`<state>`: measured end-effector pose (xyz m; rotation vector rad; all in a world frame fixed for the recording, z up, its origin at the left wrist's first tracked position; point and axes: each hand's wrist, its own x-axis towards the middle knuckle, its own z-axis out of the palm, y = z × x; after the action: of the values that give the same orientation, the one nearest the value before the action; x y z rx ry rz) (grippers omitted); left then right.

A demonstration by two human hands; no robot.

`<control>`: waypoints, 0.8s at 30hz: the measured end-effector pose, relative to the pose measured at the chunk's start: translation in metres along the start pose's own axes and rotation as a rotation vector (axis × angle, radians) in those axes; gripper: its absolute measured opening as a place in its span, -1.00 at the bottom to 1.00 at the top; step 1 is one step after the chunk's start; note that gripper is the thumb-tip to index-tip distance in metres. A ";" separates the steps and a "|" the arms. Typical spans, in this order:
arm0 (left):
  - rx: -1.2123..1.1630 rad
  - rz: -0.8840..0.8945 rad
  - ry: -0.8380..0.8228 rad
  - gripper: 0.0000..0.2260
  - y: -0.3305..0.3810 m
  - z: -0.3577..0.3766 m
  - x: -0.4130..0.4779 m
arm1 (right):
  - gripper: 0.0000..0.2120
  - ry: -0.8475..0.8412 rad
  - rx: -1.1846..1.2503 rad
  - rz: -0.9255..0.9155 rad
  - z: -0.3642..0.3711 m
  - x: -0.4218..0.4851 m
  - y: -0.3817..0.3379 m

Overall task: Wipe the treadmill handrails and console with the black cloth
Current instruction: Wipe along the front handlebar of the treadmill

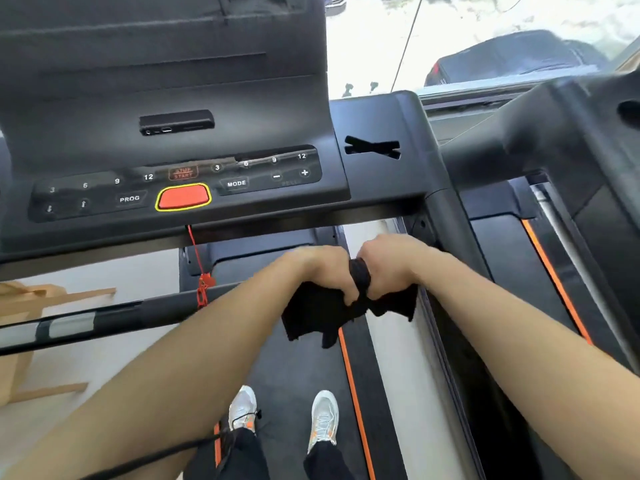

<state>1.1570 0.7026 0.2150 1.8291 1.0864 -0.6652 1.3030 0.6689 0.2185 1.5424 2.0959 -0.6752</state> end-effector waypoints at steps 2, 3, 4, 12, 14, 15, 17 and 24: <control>-0.162 -0.015 -0.205 -0.62 0.000 -0.009 0.007 | -0.79 -0.369 0.239 0.033 -0.022 0.011 0.011; -0.182 -0.005 -0.221 -0.63 0.002 -0.011 0.010 | -0.80 -0.448 0.294 0.042 -0.027 0.014 0.015; -0.151 0.019 -0.185 -0.65 0.004 -0.011 0.012 | -0.80 -0.443 0.305 0.039 -0.028 0.014 0.016; 0.557 0.103 0.847 -0.80 0.023 0.056 -0.001 | -0.66 0.710 -0.337 0.066 0.064 -0.014 0.011; 0.571 0.127 0.861 -0.83 0.023 0.056 0.003 | -0.69 0.679 -0.299 0.068 0.058 -0.013 0.012; 0.518 0.117 0.763 -0.84 0.025 0.050 0.003 | -0.73 0.568 -0.252 0.058 0.046 -0.013 0.014; 0.372 0.105 0.489 -0.84 0.029 0.034 0.005 | -0.80 0.148 -0.063 0.032 0.011 -0.011 0.018; -0.034 0.070 -0.059 -0.68 0.029 -0.004 0.025 | -0.84 -0.305 0.188 0.075 -0.021 -0.003 0.024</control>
<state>1.1946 0.7100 0.2099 1.7987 0.9850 -0.6519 1.3252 0.6860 0.2341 1.4970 1.7823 -1.0332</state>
